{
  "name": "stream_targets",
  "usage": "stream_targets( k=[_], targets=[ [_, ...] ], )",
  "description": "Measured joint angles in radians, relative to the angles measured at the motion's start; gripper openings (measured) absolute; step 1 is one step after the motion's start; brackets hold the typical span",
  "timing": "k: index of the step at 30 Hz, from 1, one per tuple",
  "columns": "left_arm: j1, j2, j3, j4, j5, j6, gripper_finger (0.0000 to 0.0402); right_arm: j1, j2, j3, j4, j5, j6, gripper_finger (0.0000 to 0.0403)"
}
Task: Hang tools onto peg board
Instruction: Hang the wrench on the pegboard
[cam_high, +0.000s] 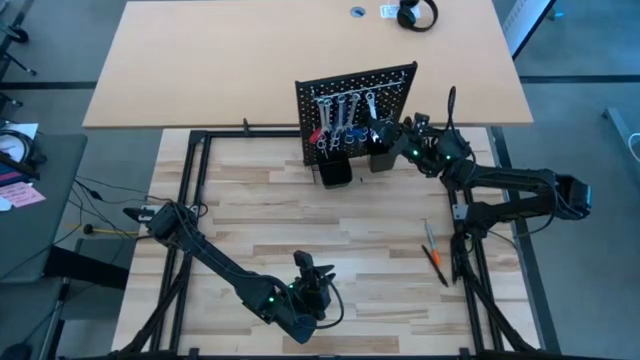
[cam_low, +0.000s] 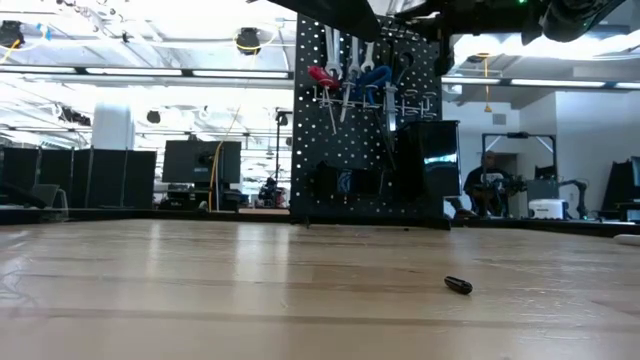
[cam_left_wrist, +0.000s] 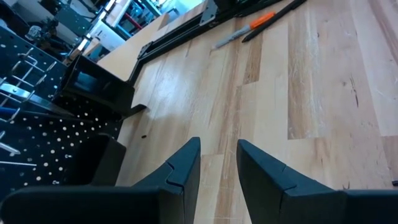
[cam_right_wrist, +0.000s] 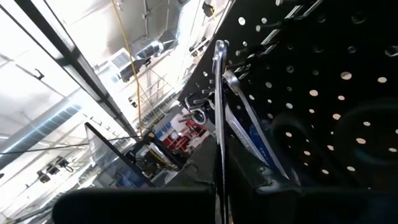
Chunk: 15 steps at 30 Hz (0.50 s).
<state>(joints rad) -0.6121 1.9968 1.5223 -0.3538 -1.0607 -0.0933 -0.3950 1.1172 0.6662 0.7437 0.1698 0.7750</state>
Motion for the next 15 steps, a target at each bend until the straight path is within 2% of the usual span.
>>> stream_targets(
  k=[15],
  targets=[
    [0.000, 0.000, 0.000, 0.001, 0.008, -0.004, 0.0098, -0.010, -0.001, 0.002, -0.068, 0.046, 0.015, 0.0022]
  ],
)
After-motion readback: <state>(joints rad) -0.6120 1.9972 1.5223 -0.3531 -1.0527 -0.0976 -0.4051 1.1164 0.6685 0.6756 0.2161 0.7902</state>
